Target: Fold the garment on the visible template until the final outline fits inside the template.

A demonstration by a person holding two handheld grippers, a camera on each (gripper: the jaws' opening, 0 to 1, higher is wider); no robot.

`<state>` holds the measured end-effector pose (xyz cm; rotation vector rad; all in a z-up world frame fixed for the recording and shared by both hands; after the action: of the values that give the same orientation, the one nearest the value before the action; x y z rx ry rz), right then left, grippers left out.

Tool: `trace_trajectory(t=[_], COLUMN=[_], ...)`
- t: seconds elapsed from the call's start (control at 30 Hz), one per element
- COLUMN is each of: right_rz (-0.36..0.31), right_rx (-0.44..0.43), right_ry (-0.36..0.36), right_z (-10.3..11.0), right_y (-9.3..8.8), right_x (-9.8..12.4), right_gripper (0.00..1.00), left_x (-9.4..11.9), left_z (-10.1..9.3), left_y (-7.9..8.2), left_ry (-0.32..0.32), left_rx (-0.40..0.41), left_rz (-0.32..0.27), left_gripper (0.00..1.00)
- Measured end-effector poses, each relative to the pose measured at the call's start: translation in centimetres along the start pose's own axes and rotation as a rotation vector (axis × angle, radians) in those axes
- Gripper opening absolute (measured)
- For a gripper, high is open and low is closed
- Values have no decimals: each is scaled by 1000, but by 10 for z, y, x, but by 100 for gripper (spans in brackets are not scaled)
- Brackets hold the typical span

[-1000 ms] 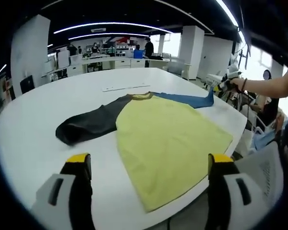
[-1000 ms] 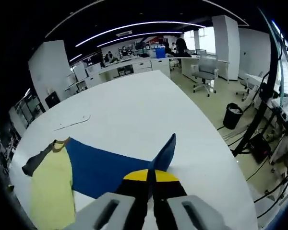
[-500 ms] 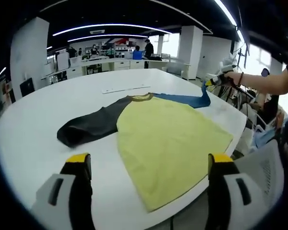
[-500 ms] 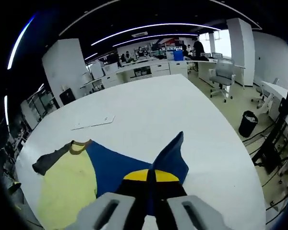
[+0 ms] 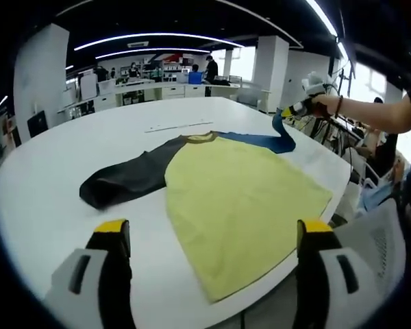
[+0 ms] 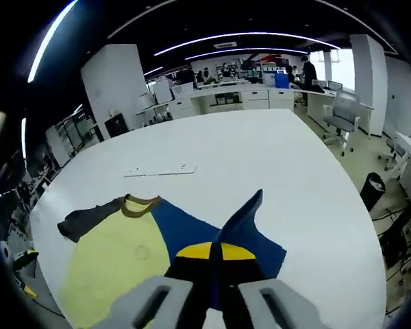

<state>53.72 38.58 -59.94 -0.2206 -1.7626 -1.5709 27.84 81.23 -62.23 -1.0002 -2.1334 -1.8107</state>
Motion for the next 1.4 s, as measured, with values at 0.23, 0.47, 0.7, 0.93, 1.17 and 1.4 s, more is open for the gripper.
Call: trace_trajectory(t=[0.23, 0.47, 0.7, 0.93, 1.17, 1.4], right_rz=[-2, 7, 20, 33, 41, 58], right_rx=[38, 67, 100, 174, 240, 265], right_ry=[59, 92, 130, 159, 178, 212], right_z=[19, 37, 57, 76, 90, 109], right_y=[10, 17, 25, 31, 38, 39], right_x=[-6, -15, -26, -35, -45, -54], right_gripper=[0, 0, 0, 0, 0, 0], left_x=[-2, -4, -5, -6, -7, -8], left_z=[0, -2, -3, -3, -4, -4], left_y=[1, 2, 0, -1, -2, -2], left_ry=[-9, -15, -14, -11, -9, -19], left_rx=[0, 5, -5, 8, 6, 0], left_rz=[-9, -11, 6, 5, 11, 21], left_gripper=[99, 99, 99, 98, 98, 98])
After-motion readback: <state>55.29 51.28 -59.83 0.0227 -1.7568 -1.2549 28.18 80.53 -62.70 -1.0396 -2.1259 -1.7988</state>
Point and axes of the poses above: the point that each gripper's makers call its tool centre point, and the gripper's own axes: x roughly backward along the fingers, z roughly to its left, y roughly out of its top, the point moved 9 cm from there along x, roughly backward along the fingers, and after that the axes turned 11 degrees about x, right-handed, at the moved point
